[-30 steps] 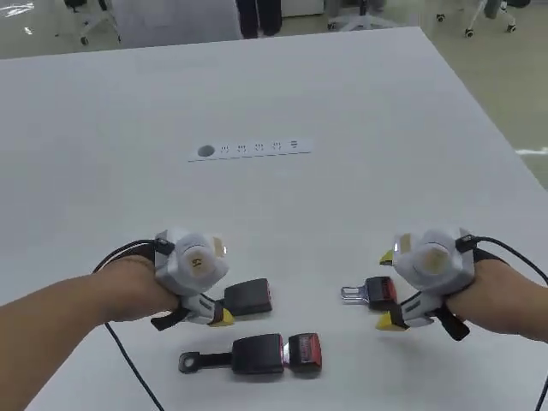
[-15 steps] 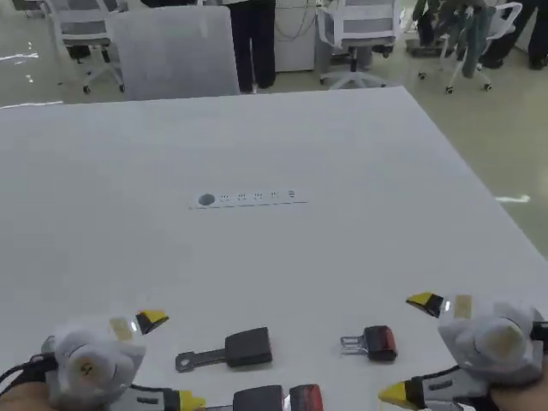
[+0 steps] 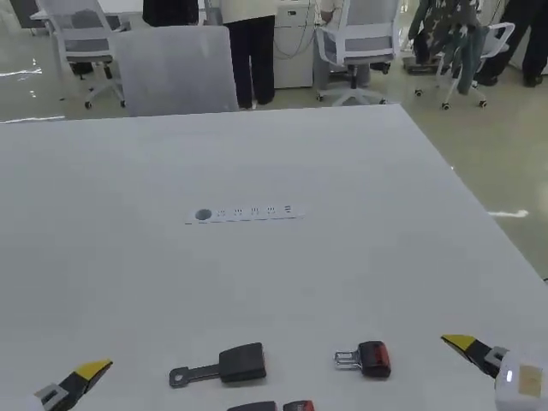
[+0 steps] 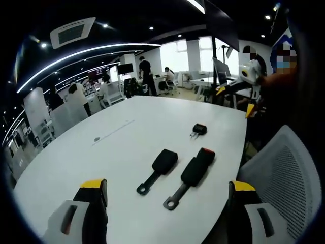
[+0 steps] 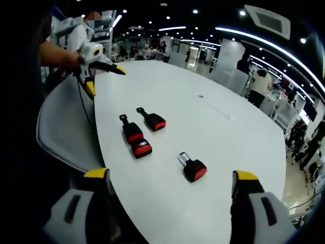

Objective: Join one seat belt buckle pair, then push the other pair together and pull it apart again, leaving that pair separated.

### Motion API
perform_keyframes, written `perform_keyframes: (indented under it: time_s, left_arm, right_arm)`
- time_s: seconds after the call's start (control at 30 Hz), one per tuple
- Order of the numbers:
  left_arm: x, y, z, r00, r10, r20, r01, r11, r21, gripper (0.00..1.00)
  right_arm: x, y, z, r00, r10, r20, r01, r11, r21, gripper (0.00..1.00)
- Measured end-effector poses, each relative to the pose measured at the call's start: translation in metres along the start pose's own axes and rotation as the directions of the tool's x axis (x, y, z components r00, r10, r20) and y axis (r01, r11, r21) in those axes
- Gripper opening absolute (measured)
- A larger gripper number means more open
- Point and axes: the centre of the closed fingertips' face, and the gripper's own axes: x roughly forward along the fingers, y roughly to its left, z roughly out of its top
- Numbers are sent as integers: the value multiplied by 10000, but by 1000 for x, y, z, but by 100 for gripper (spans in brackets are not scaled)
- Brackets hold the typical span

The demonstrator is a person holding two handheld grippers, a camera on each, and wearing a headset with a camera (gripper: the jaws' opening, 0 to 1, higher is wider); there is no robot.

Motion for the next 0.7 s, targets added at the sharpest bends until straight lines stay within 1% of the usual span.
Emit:
perform_keyframes:
  time_s: [0.07,0.1,0.13,0.2,0.23,0.27,0.3,0.33,0.4,0.43,0.5,0.53,0.57,0.6,0.7]
  left_arm:
    - [-1,0,4,10000,43,8,-43,10000,81,100]
    - [-1,1,4,9999,78,-82,-76,9996,283,100]
    - [-2,2,4,9999,91,-109,-87,9993,376,100]
    - [-3,1,9,9999,106,25,-107,9997,200,100]
    - [-4,-1,9,10000,76,28,-76,9997,211,100]
    - [-4,-4,9,10000,17,44,-19,9997,264,100]
    - [-3,-6,6,10000,-14,1,14,9995,312,100]
    - [-3,-6,5,10000,-64,-52,65,9994,338,100]
    - [-5,-8,5,9999,-123,-59,124,9997,219,100]
    - [-7,-9,6,9999,-111,-7,111,9997,219,100]
    - [-7,-9,4,10000,-93,8,93,9999,-95,100]
    - [-6,-11,2,9999,-153,-57,153,9998,-97,100]
    - [-5,-14,-3,9994,-241,-242,244,9996,131,100]
    - [-4,-15,-4,9992,-244,-318,252,9994,244,100]
    - [-2,-21,0,9990,-288,-328,296,9993,221,100]
  right_arm:
    - [0,5,1,9998,188,-9,-188,9997,-165,100]
    - [-1,6,-1,9995,238,-199,-250,9978,-607,100]
    - [-3,5,-1,9994,160,-296,-181,9972,-725,100]
    - [-6,3,3,9995,198,-261,-215,9975,-677,100]
    - [-7,3,5,9994,214,-262,-233,9971,-727,100]
    - [-9,4,7,9992,277,-303,-303,9956,-891,100]
    - [-9,4,8,9990,280,-336,-312,9946,-993,100]
    - [-10,3,10,9991,299,-315,-327,9952,-927,100]
    - [-9,8,12,9985,496,-239,-505,9981,-366,100]
    - [-9,8,12,9986,468,-265,-476,9984,-295,100]
    - [-8,9,12,9987,455,-213,-462,9983,-353,100]
    - [-7,10,12,9989,438,-191,-445,9984,-353,100]
    - [-7,9,12,9992,370,-167,-375,9988,-306,100]
    - [-7,9,14,9995,317,-69,-318,9994,-159,100]
    - [-7,7,15,9998,174,82,-173,9998,-56,100]
